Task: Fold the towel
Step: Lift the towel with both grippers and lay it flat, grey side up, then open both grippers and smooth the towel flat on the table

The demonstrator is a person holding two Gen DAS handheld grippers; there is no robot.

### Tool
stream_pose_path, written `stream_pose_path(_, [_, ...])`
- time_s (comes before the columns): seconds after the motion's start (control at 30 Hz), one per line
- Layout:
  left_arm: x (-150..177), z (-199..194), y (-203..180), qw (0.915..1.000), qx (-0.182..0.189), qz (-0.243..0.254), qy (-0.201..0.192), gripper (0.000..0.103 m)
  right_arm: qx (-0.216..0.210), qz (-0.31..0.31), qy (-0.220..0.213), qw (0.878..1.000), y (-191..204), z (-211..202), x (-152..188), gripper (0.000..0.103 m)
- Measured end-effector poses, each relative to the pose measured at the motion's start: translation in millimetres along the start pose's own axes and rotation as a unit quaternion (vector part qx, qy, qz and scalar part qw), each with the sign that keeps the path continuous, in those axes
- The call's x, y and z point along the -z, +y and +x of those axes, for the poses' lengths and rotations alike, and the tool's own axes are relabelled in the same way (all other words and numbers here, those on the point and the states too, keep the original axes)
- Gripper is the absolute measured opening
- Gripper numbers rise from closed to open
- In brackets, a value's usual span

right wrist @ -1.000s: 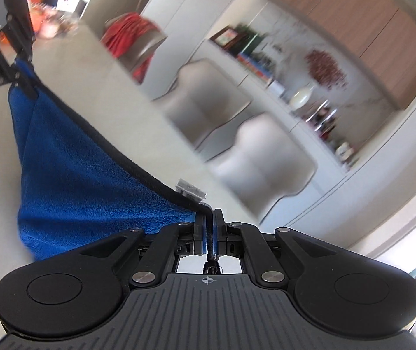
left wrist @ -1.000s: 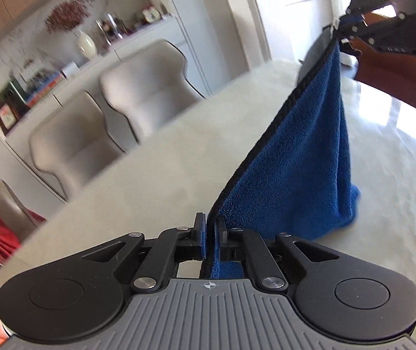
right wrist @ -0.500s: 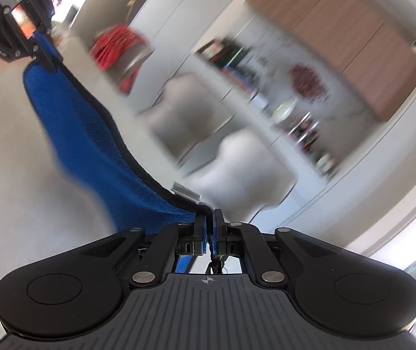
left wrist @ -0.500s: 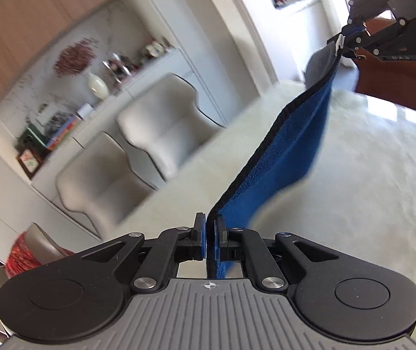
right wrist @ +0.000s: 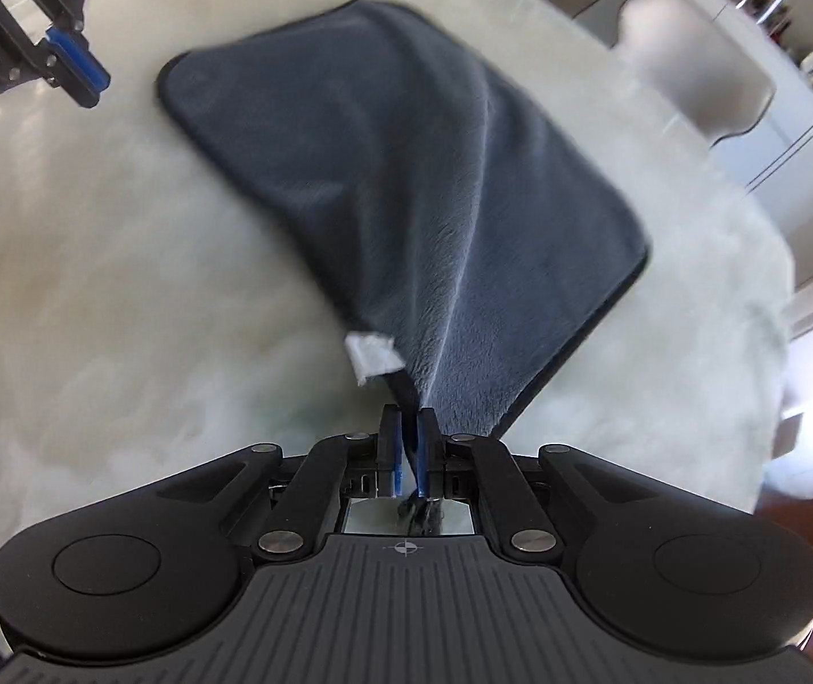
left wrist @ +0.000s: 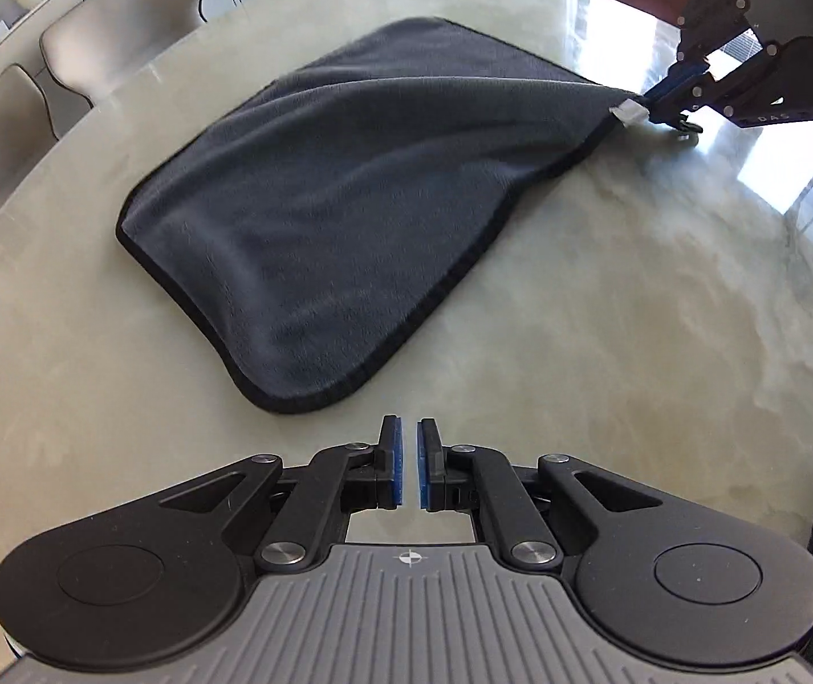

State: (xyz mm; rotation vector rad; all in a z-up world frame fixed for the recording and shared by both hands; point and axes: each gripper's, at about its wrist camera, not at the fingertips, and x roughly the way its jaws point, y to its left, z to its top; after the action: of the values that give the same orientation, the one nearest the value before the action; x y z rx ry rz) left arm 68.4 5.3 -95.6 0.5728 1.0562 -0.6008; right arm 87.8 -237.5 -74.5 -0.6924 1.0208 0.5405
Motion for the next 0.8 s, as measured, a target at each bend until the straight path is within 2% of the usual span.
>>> stream_pose_path(0.1, [-7.5, -0.7, 15.8, 0.9994, -0.006, -0.029, -0.018, 0.008, -0.004, 0.017, -0.002, 1.000, -3.9, -8.3, 6.0, 0.006])
stream_pose_path(0.23, [-24.3, 2.6, 26.4, 0.9977, -0.016, -0.053, -0.040, 0.010, -0.007, 0.080, -0.046, 0.996, -29.4, -20.4, -0.5, 0.008])
stream_pose_path(0.33, [-41.3, 16.1, 32.2, 0.9966, -0.017, -0.064, -0.049, 0.011, 0.006, 0.113, -0.060, 0.992, -45.3, -17.2, -3.5, 0.009])
stream_pose_path(0.4, [-51.6, 29.8, 36.3, 0.9955, -0.008, -0.079, -0.051, 0.016, 0.018, 0.127, -0.059, 0.990, -62.8, -5.4, -11.4, 0.009])
stream_pose_path(0.63, [-55.4, 59.9, 41.8, 0.9932, 0.014, -0.115, -0.014, 0.020, 0.010, 0.159, -0.059, 0.986, -113.5, 30.5, -37.4, 0.009])
stream_pose_path(0.7, [-53.1, 61.2, 45.8, 0.9901, 0.024, -0.138, -0.009, 0.024, 0.013, 0.159, -0.054, 0.986, -122.9, 42.6, -45.1, 0.009])
stream_pose_path(0.8, [-51.0, 61.4, 51.8, 0.9833, 0.041, -0.178, -0.003, 0.038, 0.016, 0.161, -0.046, 0.986, -137.1, 60.8, -56.8, 0.009])
